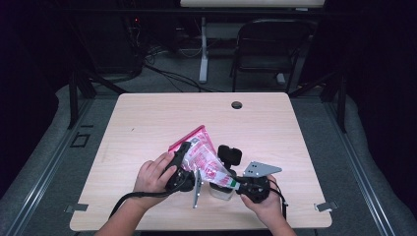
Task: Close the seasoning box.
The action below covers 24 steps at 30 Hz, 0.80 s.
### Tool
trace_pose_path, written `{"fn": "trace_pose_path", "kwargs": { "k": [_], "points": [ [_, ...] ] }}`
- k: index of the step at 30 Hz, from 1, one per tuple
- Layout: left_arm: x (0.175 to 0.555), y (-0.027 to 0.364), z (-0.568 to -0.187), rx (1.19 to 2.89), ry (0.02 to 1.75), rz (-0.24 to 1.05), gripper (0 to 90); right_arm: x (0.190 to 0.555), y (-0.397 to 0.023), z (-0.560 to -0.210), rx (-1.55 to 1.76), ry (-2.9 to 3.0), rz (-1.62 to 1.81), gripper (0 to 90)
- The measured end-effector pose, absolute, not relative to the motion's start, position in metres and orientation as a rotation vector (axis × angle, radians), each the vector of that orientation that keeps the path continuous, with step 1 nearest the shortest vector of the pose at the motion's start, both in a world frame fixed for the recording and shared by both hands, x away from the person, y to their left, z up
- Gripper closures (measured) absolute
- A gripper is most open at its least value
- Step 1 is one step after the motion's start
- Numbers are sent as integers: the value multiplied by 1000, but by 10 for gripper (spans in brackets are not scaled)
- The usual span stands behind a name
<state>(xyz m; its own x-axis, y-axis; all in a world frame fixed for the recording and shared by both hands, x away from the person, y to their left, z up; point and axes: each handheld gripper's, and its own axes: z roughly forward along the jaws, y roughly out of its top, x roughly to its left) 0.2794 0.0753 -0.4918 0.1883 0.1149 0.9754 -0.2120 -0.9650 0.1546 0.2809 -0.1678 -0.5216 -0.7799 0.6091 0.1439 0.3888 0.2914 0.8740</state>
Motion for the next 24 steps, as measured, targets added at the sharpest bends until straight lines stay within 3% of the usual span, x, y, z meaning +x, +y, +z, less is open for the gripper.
{"fn": "trace_pose_path", "kwargs": {
  "k": [24],
  "points": [
    [279,76,-493,2220,-153,1878,656,280,-169,-519,906,2326,1509,863]
  ]
}}
